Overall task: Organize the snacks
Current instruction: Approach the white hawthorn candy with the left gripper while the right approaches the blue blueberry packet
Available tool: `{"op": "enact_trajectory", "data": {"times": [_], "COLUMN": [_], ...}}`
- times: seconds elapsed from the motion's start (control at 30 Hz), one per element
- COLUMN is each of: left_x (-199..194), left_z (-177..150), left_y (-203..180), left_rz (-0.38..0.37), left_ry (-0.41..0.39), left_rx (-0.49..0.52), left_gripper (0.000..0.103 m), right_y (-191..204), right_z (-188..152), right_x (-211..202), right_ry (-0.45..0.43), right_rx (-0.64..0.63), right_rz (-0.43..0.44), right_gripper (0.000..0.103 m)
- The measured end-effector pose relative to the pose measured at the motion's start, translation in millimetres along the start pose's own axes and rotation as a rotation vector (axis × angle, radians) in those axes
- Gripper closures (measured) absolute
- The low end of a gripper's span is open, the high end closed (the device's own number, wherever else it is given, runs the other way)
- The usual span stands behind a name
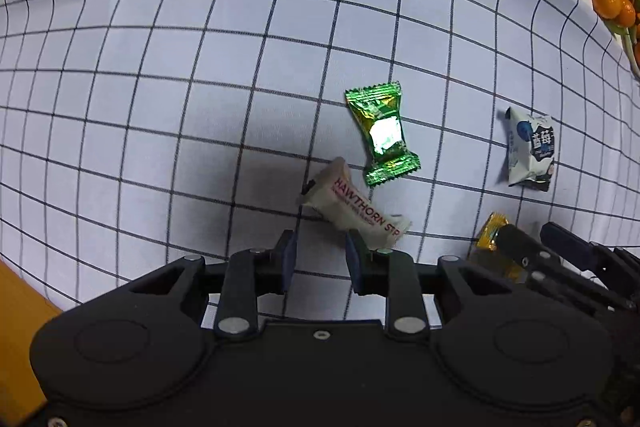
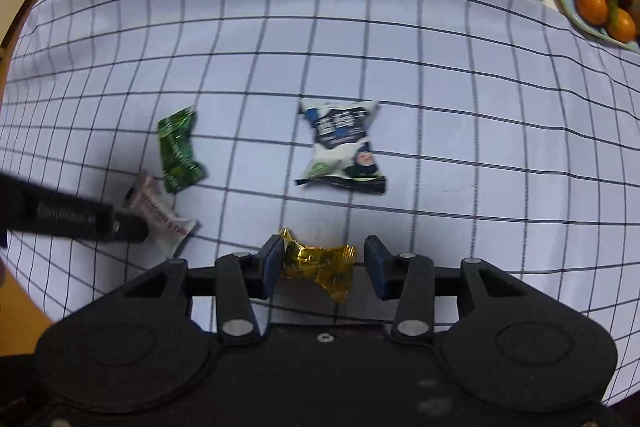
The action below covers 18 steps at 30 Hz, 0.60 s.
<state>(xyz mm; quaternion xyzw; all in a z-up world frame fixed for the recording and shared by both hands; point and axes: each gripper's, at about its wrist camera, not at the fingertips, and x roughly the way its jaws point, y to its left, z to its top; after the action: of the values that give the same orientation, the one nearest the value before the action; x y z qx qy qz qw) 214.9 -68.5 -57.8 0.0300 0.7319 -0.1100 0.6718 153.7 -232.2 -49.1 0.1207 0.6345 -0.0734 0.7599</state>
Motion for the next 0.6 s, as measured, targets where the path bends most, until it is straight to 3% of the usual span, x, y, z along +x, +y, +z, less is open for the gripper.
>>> {"op": "enact_trajectory", "data": {"times": [0.13,0.27,0.37,0.6], "left_x": [-4.3,-6.8,-0.4,7.2], "left_z": [-7.4,-12.4,-15.6,-10.2], "left_y": [8.6,10.4,11.0,7.3], "left_rz": [-0.115,-0.105,-0.128,-0.099], "left_ry": [-0.035,-0.084,-0.07,-0.07], "left_rx": [-0.06,-0.121,-0.166,-0.219], "left_gripper": [0.067,0.067,0.067,0.065], "right_y": [-7.7,-8.5,-7.3,-4.0], "right_z": [3.1,2.9,2.2,2.0], "right_x": [-4.0,-7.5,-9.1,-9.4], "right_ry": [-0.016,-0.024,-0.023,-0.032], "right_rx": [0.026,0.028,0.025,0.026], "right_rz": [-0.011,-0.007,-0.001,0.003], "right_gripper": [0.058,0.058,0.058,0.058]}}
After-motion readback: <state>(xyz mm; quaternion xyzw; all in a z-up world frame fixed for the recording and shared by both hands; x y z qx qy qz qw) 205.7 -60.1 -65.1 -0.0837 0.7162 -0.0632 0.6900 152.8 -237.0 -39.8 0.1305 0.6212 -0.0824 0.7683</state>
